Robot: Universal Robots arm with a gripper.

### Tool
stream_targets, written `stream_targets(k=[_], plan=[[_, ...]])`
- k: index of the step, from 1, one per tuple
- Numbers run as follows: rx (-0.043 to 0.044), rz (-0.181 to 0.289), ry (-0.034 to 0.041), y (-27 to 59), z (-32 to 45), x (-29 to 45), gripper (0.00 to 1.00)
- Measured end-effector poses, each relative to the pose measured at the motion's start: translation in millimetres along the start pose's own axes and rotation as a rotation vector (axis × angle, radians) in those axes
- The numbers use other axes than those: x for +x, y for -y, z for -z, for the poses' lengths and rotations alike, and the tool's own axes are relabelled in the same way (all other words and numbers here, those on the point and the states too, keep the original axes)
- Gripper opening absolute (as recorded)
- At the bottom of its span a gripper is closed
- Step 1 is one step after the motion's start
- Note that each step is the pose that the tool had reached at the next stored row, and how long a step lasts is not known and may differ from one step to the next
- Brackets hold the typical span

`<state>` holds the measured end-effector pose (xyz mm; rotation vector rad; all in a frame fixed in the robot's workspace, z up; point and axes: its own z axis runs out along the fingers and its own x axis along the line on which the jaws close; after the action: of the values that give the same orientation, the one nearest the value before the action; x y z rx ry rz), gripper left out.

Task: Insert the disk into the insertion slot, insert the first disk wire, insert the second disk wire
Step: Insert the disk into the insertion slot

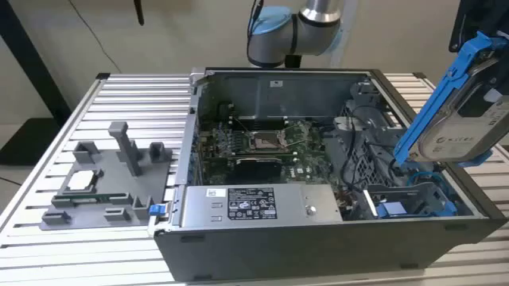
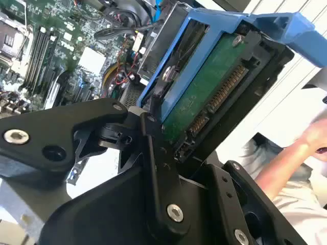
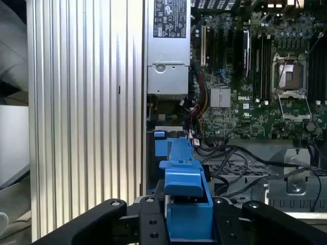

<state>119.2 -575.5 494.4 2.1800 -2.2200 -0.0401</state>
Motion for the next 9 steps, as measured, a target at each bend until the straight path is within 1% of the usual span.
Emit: stream_targets(k=[5, 9], plan=[[0.0, 0.0, -0.0002, 0.0, -0.1, 0.0, 0.0], [0.0, 0.0, 0.0, 0.1, -2.2, 0.0, 0.0]])
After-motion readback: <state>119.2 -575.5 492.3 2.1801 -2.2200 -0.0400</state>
